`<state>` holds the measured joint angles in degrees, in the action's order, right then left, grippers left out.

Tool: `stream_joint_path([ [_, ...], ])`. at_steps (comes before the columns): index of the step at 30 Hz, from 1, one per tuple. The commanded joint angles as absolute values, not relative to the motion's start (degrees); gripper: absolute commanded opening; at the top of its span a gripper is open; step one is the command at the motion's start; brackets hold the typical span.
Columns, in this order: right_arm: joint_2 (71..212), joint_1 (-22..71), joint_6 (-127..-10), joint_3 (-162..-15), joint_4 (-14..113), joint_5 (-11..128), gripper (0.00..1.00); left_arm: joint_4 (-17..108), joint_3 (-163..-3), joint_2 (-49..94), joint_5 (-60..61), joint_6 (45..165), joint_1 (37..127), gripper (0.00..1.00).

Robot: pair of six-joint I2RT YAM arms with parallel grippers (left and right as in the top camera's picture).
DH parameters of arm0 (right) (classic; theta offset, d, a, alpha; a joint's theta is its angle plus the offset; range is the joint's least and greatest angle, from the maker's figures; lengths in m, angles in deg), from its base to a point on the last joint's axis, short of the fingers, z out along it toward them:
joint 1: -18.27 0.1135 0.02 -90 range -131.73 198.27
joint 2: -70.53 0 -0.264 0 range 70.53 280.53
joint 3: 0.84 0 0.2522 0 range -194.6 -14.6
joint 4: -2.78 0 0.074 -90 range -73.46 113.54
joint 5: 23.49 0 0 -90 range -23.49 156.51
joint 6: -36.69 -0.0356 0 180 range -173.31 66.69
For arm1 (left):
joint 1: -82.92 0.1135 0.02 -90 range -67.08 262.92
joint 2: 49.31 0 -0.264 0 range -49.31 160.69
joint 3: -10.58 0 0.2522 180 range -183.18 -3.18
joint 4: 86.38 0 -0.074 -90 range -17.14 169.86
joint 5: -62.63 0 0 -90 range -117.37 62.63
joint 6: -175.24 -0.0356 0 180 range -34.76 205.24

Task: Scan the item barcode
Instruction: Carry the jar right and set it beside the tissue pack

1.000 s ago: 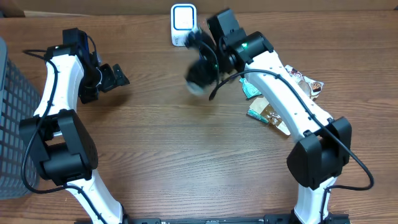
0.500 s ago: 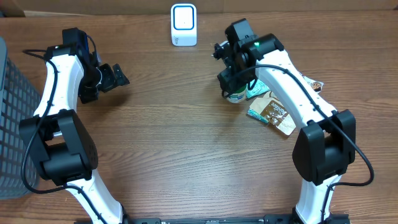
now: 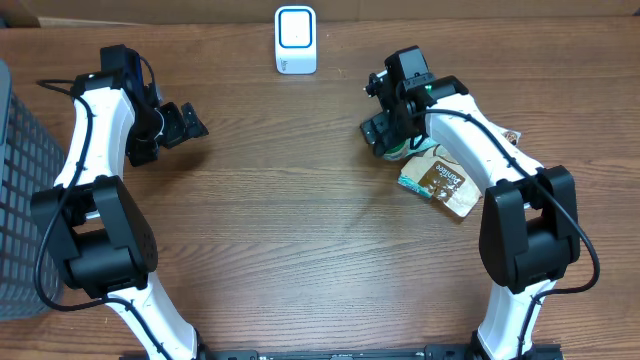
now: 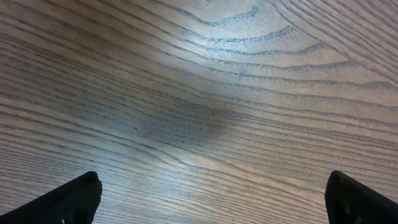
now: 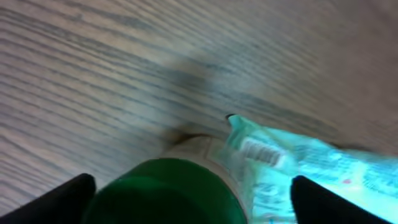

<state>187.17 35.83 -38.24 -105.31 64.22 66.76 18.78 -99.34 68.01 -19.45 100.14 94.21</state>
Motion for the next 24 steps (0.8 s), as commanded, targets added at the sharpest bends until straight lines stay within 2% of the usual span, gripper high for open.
stream_joint_path([
  [1,186.32,35.72,-38.79,-105.38,65.09,60.77,1.00,18.80,-99.64,67.68,-18.99,100.27,93.99,0.99],
  [7,184.92,35.72,-41.39,-107.89,65.95,57.21,1.00,18.80,-99.64,67.68,-18.99,100.27,93.99,0.99],
  [13,179.70,35.26,-45.50,-112.72,68.59,61.36,1.00,18.80,-99.64,67.68,-18.99,100.27,93.99,0.99],
  [19,171.11,35.22,-46.22,-124.11,81.05,61.45,1.00,18.80,-99.64,67.68,-18.99,100.27,93.99,0.99],
  [24,164.09,35.39,-51.29,-130.32,89.60,61.43,1.00,18.80,-99.64,67.68,-18.99,100.27,93.99,1.00],
])
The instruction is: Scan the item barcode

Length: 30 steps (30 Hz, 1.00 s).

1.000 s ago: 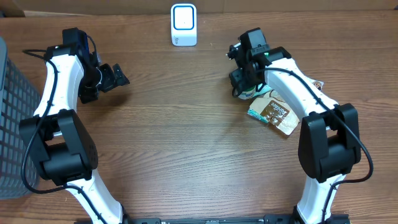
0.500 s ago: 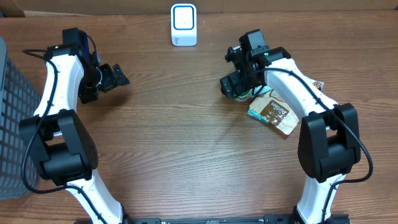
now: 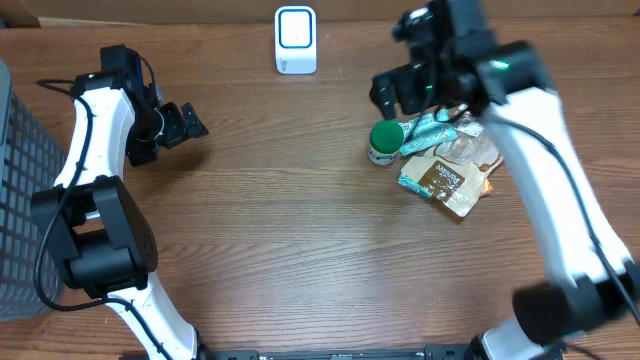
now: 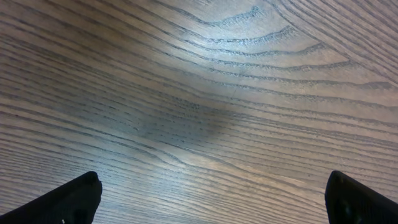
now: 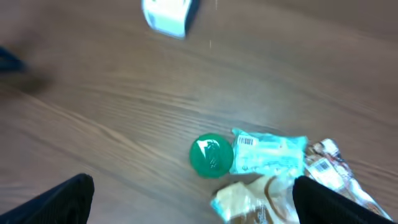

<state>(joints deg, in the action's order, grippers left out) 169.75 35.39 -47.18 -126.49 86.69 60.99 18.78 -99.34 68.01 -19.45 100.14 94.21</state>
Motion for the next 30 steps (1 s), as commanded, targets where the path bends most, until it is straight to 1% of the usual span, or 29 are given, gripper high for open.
stream_joint_path([
  [1,162.76,35.39,-52.21,-130.82,90.69,61.40,1.00,18.80,-99.64,67.68,-18.99,100.27,93.99,1.00],
  [5,157.05,35.39,-56.86,-131.06,94.86,59.59,1.00,18.80,-99.64,67.68,-18.99,100.27,93.99,0.99],
  [8,154.02,35.39,-56.89,-131.06,98.58,57.29,1.00,18.80,-99.64,67.68,-18.99,100.27,93.99,1.00],
  [12,151.24,34.91,-56.69,-131.06,103.65,58.19,1.00,18.80,-99.64,67.68,-18.99,100.27,93.99,1.00],
  [15,149.05,32.62,-61.02,-131.04,104.39,60.84,1.00,18.80,-99.64,67.68,-18.99,100.27,93.99,1.00],
  [21,144.75,27.78,-61.74,-130.38,104.44,61.53,1.00,18.80,-99.64,67.68,-18.99,100.27,93.99,0.99],
  [23,143.48,27.13,-61.89,-128.96,102.40,62.58,1.00,18.80,-99.64,67.68,-18.99,100.27,93.99,1.00],
  [26,138.96,23.94,-61.87,-121.93,92.13,62.91,1.00,18.80,-99.64,67.68,-18.99,100.27,93.99,1.00],
  [30,129.23,20.09,-61.87,-104.07,74.71,62.39,1.00,18.80,-99.64,67.68,-18.99,100.27,93.99,0.99],
])
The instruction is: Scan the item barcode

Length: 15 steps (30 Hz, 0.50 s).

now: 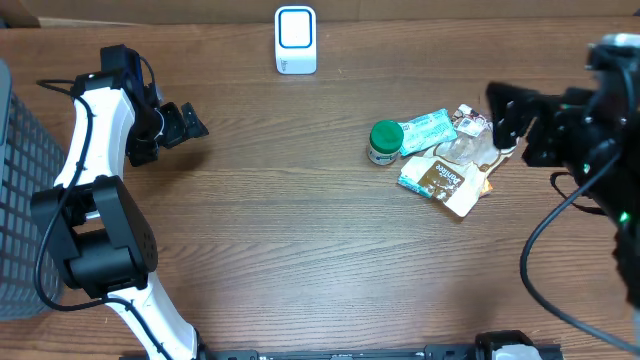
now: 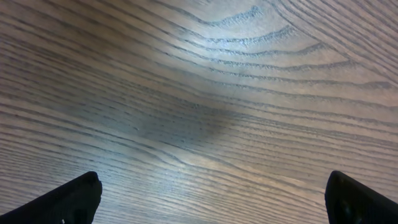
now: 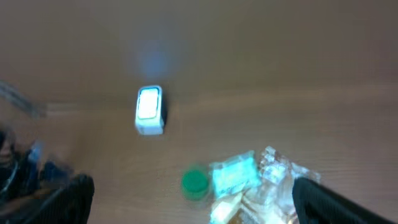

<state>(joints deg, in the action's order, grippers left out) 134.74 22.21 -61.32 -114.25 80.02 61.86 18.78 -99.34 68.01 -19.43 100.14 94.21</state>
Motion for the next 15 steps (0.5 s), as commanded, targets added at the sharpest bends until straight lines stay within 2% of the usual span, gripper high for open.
stream_joint_path([
  [1,126.43,19.68,-61.87,-99.02,70.54,62.39,1.00,18.80,-99.64,67.68,-18.99,100.27,93.99,1.00],
  [8,105.87,19.48,-61.85,-63.72,41.64,65.18,1.00,18.80,-99.64,67.68,-18.99,100.27,93.99,0.99],
  [15,87.02,20.31,-61.87,-35.79,22.04,65.47,1.00,18.80,-99.64,67.68,-18.99,100.27,93.99,1.00],
])
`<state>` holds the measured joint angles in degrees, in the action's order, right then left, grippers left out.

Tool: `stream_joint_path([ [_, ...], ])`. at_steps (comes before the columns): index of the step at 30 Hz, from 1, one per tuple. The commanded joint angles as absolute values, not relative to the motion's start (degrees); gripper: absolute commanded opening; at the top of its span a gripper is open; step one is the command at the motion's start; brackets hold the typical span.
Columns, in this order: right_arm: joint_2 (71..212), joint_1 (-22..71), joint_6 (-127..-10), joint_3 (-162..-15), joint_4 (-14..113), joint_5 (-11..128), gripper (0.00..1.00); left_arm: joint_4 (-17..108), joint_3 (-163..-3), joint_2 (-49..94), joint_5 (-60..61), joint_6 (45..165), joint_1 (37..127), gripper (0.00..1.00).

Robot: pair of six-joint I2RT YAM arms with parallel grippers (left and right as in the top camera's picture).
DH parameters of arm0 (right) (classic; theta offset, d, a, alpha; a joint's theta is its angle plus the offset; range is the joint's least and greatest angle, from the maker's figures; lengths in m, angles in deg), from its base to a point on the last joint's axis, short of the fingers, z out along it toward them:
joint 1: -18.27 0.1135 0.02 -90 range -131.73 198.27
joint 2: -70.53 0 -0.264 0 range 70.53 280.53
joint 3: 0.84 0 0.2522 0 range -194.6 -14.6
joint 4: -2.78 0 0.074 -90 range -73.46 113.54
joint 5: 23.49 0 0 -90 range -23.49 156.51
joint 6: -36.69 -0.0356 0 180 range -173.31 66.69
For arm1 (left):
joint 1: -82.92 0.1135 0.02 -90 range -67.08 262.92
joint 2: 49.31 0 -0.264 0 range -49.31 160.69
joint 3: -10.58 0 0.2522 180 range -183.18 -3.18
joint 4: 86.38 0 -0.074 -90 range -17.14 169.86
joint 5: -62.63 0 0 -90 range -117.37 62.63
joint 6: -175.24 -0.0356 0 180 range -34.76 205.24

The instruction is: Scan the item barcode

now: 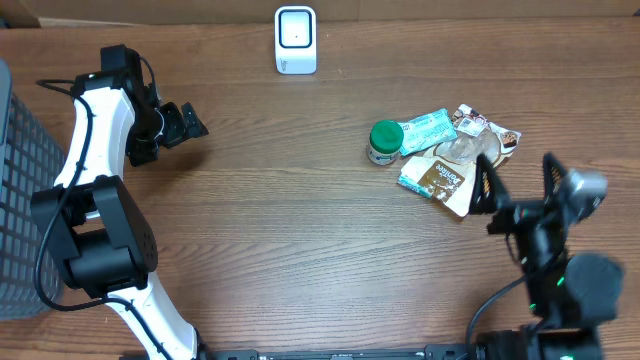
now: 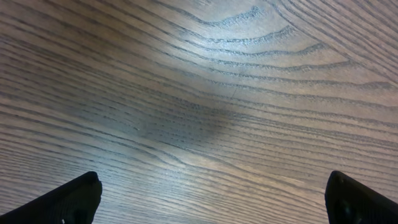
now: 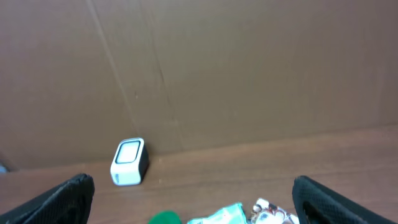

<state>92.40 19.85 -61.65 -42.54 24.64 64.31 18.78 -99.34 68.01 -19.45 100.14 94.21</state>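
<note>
The items lie in a heap right of centre: a green-capped jar (image 1: 385,140), a teal packet (image 1: 430,129), a brown pouch (image 1: 440,183) and a clear snack packet (image 1: 487,130). The white scanner (image 1: 295,40) stands at the back edge. My right gripper (image 1: 517,182) is open and empty at the front right, just in front of the heap. Its camera looks level at the scanner (image 3: 129,162), the jar's cap (image 3: 165,218) and the teal packet (image 3: 224,214). My left gripper (image 1: 190,122) is open over bare wood (image 2: 211,112) at the far left.
A dark grey mesh basket (image 1: 14,190) runs along the left edge of the table. A brown cardboard wall (image 3: 217,74) rises behind the table's back edge.
My right arm has moved from the right side of the heap to the front right. Its camera now looks level at the back wall. The left arm and the items have not moved.
My right gripper was open and low right at the green jar and teal packet. Then it was higher over the heap, then off to the right, and now back at the front right. It holds nothing, and the heap lies as before.
</note>
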Motion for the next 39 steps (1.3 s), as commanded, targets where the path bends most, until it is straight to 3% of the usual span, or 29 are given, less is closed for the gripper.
stream_joint_path([
  [1,84.69,20.42,-61.87,-32.86,20.46,65.69,1.00,18.80,-99.64,67.68,-18.99,100.27,93.99,0.99],
  [13,70.65,21.58,-62.04,-15.00,17.64,66.08,1.00,18.80,-99.64,67.68,-18.99,100.27,93.99,1.00],
  [39,70.70,21.62,-61.69,-15.07,21.34,66.45,1.00,18.80,-99.64,67.68,-18.99,100.27,93.99,1.00],
])
